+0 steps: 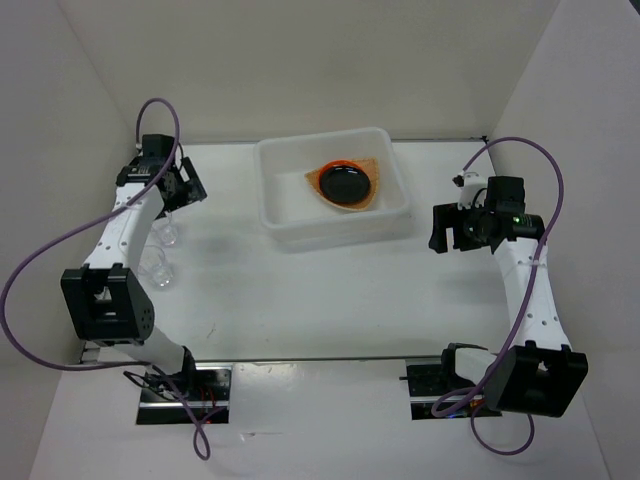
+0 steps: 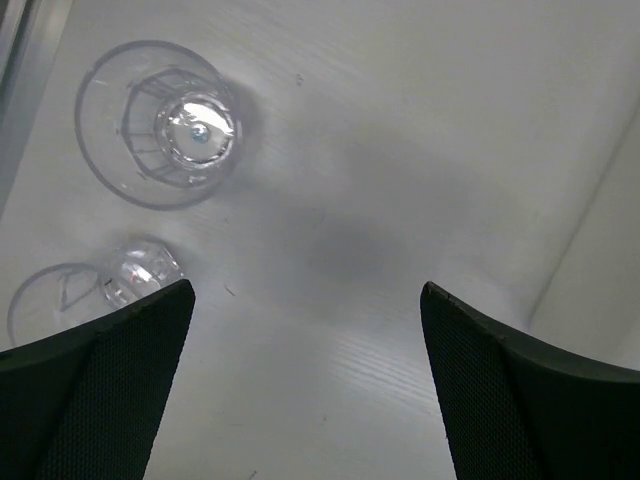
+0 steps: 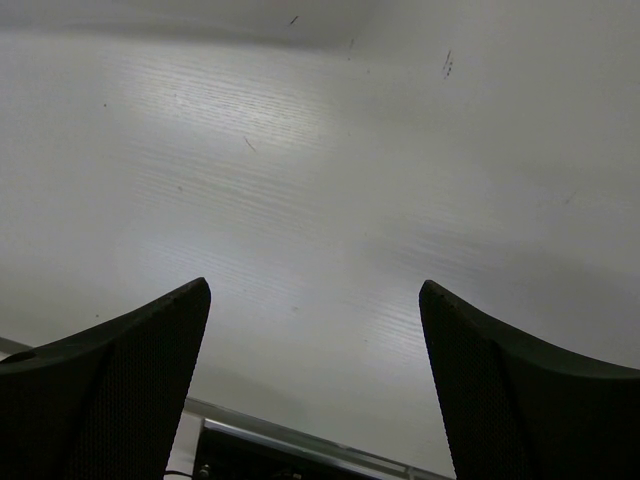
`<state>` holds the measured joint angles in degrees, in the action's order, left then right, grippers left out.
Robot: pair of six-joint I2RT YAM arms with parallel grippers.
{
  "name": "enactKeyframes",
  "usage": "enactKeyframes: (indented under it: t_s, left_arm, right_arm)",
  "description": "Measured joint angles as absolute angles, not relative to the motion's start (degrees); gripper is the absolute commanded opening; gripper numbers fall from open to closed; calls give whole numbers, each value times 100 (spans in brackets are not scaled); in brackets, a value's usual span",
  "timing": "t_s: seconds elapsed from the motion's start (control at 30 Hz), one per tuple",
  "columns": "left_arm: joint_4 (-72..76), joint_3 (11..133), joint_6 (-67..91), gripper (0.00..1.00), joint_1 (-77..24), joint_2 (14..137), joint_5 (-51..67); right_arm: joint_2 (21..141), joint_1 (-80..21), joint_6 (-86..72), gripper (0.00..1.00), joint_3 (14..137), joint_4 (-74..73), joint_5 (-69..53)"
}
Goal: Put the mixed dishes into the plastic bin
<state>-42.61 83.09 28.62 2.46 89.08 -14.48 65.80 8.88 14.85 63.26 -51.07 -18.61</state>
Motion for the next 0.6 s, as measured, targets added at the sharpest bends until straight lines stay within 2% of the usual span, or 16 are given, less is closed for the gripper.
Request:
enactKeyframes:
  t_s: [0.23,0.6]
  left_arm:
    - [-3789,8226,2453,100,1208,9649,-1197]
    - [-3341,8333,2093,100,1284,10567,-757]
  right_arm:
    - [6595,888,1485,90,6326,-5100,-1887]
    - [6628,928,1570,90,6326,-5103,-1898]
